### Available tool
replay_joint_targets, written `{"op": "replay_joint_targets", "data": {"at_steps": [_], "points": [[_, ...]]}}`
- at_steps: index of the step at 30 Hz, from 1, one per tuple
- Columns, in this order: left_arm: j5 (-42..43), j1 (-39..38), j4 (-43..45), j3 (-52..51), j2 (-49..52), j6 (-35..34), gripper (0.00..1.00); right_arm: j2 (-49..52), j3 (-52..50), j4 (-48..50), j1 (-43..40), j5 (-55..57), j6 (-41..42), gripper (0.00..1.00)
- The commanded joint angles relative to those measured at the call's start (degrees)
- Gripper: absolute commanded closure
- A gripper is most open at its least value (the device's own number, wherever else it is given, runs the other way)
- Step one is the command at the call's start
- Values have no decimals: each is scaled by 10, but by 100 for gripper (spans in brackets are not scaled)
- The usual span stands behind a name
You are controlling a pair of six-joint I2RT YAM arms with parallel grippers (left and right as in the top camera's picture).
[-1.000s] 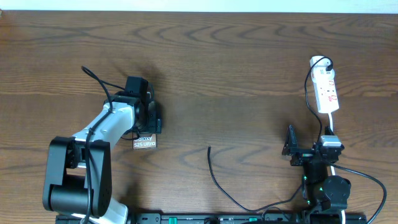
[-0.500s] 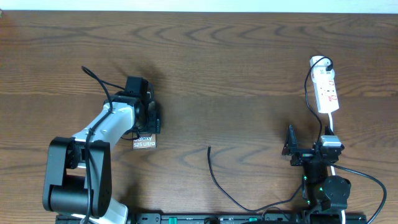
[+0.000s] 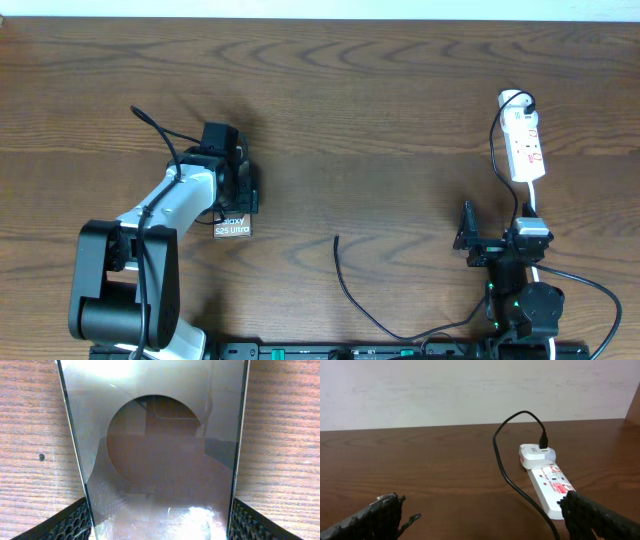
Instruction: Plug charger to phone and switch on socket
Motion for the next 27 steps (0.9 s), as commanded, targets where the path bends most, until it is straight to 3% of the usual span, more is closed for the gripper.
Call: {"op": "replay_joint_targets", "data": {"at_steps": [1,18,27], "points": [[-7,1,-1,5,3,-1,92,-1,-1,-3,5,4,-7,1],[-7,1,-6,34,-99,-1,93,-1,-1,-3,5,4,-7,1],[-7,1,-24,33,-96,-1,93,-1,-1,-3,5,4,-7,1]]}}
